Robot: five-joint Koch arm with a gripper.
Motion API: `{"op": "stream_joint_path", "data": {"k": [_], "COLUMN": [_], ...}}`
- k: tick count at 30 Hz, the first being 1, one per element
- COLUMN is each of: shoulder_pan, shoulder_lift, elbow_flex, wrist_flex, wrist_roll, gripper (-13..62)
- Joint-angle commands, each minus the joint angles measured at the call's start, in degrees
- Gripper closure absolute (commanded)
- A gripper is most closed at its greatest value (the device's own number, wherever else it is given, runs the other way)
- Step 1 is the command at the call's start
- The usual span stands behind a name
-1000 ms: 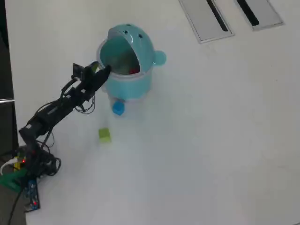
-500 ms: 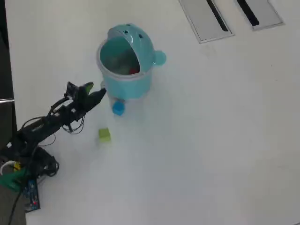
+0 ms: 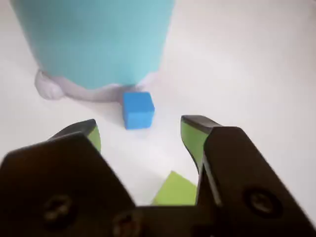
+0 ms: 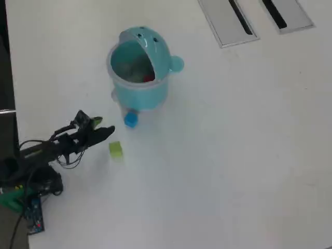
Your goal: Grasp RGB lego blocks and put them in the bin one by one.
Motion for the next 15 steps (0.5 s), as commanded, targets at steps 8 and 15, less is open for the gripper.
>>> {"op": "stream_joint_path", "data": {"k": [8, 15], "shoulder_pan": [8.3, 11.5], "shoulder_lift": [1.2, 1.0], "elbow_flex": [0.9, 3.1], "wrist_flex": [6.2, 11.0], "wrist_roll": [3.0, 4.4], "gripper": [19.3, 19.3]}}
